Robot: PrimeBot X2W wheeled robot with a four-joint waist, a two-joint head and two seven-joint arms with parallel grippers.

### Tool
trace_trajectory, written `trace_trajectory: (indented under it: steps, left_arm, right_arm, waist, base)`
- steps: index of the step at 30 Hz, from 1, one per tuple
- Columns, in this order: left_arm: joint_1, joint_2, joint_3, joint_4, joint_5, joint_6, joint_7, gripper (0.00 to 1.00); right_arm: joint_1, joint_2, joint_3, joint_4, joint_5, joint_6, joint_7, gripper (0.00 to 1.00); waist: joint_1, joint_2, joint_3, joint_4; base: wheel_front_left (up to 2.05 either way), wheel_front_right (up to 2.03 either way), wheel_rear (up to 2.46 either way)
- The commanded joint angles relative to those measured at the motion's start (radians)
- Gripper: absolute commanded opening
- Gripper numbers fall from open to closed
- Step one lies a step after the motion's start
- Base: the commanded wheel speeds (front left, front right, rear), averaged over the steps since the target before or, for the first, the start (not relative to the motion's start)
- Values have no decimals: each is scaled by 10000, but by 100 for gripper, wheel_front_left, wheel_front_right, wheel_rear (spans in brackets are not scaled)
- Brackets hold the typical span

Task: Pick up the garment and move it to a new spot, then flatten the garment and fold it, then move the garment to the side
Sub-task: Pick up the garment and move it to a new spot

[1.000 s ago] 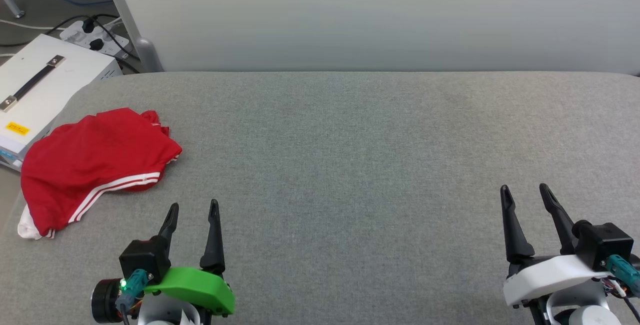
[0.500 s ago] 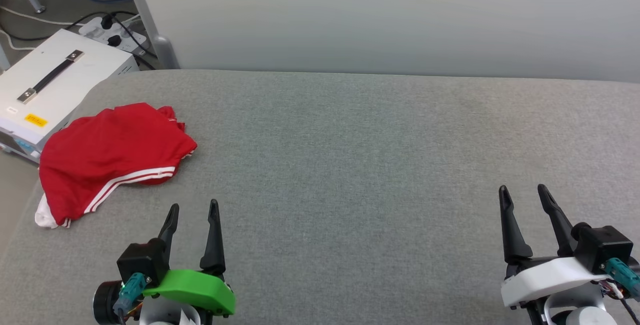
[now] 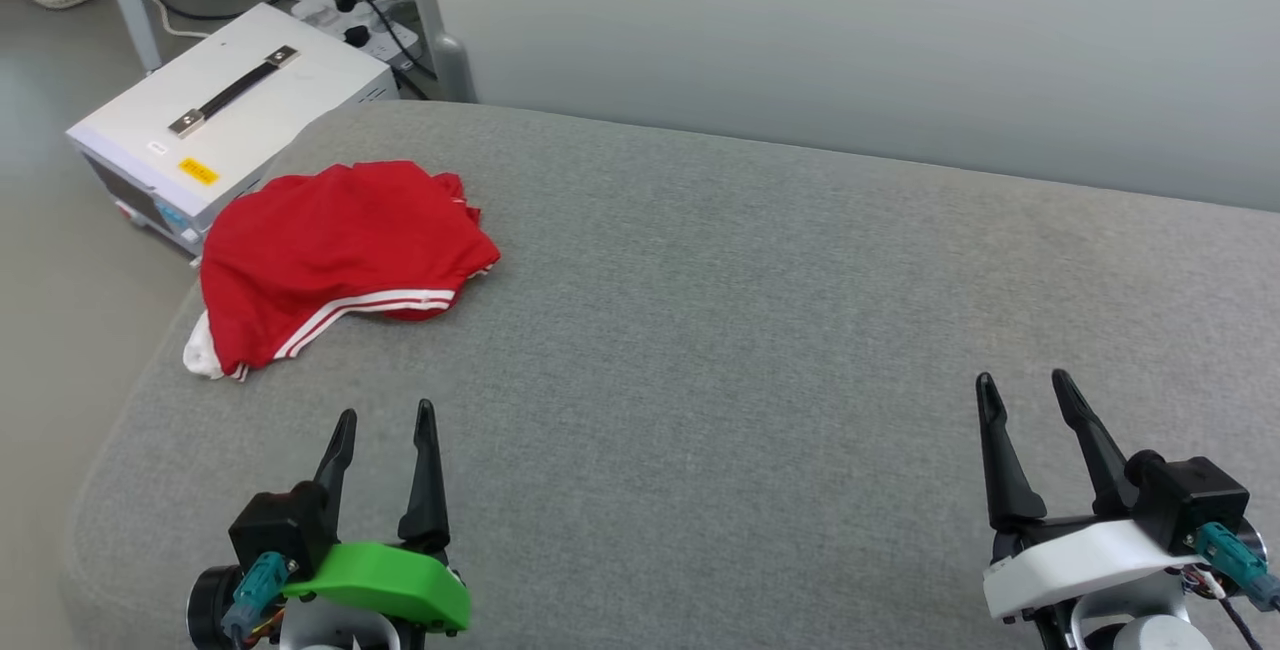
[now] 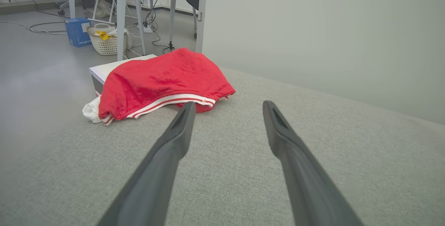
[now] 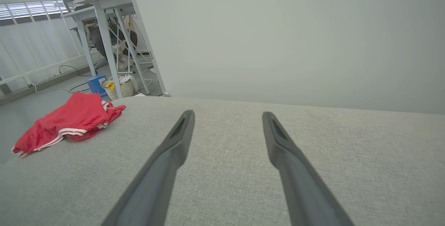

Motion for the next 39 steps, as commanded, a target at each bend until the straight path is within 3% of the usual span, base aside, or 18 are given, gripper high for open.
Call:
trace_trajectory:
  steps: [1,18,30,39]
  left_arm:
    - [-134,-43,-3,14,-126,-38,-112,100]
    - [-116,-49,-67,151,-355,-52,-406,100]
    - [-115,-49,-184,47,-433,-30,-406,100]
    - [-228,-49,-102,-162,-576,-48,-406,100]
  right_arm:
    - [-27,-21,51,38,107,-8,-108,100]
    - [-4,-22,445,156,239,-9,-398,100]
    - [-40,-22,526,145,27,-9,-398,100]
    - [-157,-22,565,159,-115,-9,-398,100]
  waist:
    - [0,96,79,584]
    - [0,108,34,2505]
    - [0,108,165,2839]
    - [0,108,595,2657]
  base:
    - [0,0,0]
    - [0,0,0]
    - [0,0,0]
    - [0,0,0]
